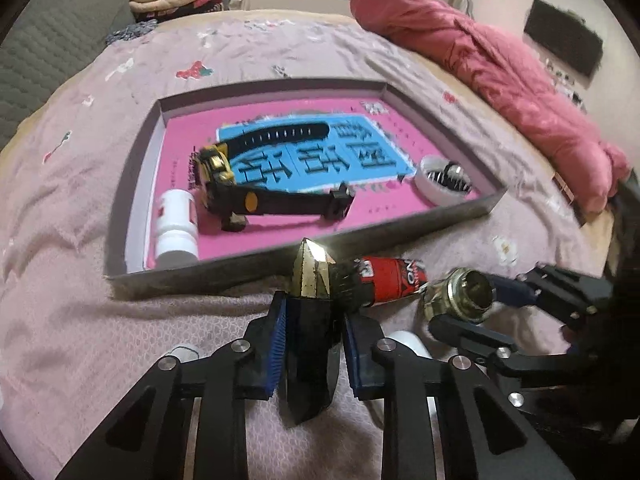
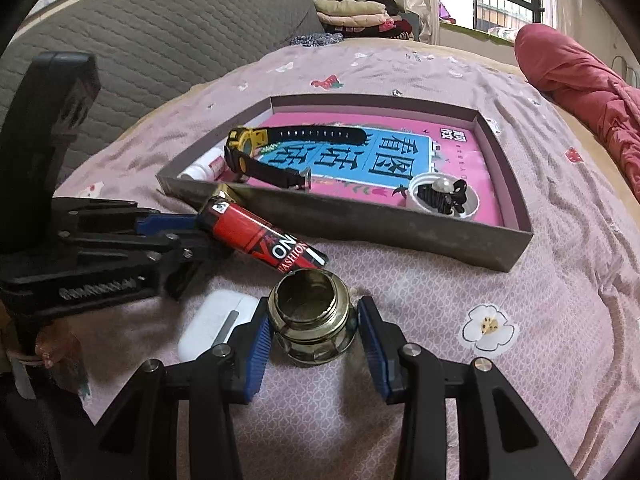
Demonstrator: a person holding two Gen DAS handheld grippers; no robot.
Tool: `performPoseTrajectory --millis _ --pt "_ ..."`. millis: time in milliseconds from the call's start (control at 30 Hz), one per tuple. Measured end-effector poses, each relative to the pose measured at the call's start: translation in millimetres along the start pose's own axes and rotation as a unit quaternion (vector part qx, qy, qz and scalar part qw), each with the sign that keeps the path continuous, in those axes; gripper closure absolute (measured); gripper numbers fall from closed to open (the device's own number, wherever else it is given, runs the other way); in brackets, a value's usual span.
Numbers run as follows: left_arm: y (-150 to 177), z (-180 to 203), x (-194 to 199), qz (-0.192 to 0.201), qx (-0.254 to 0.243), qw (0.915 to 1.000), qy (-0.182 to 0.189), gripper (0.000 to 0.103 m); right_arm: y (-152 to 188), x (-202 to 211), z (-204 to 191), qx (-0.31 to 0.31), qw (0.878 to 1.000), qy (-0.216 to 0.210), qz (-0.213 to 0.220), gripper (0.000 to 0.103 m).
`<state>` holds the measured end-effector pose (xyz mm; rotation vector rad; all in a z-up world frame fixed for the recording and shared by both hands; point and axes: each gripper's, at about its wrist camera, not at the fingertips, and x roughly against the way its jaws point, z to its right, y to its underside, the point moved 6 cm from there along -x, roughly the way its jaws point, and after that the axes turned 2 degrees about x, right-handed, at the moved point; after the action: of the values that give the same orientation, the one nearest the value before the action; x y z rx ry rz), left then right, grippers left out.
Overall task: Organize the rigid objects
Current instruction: 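Grasp the gold-patterned black item with the left tool while the right tool grasps the metal part, then lift the gold-patterned item toward the tray with the left tool while the right tool lifts the metal part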
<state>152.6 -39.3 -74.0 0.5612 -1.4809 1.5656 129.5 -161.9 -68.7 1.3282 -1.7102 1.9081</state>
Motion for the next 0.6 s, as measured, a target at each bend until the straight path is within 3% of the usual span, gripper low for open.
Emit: performPoseTrajectory --millis 267,600 --pt "-1.2 -10.6 9.6 0.007 0.026 0.9996 0.008 0.077 -6.3 6.7 0.6 -0.002 1.000 -0.002 0.018 0.061" --pt "-8.4 -13.0 36.2 0.051 0.032 0.9982 0.007 0.078 -15.0 16.3 0.3 -0.003 0.999 -0.002 0.045 0.061"
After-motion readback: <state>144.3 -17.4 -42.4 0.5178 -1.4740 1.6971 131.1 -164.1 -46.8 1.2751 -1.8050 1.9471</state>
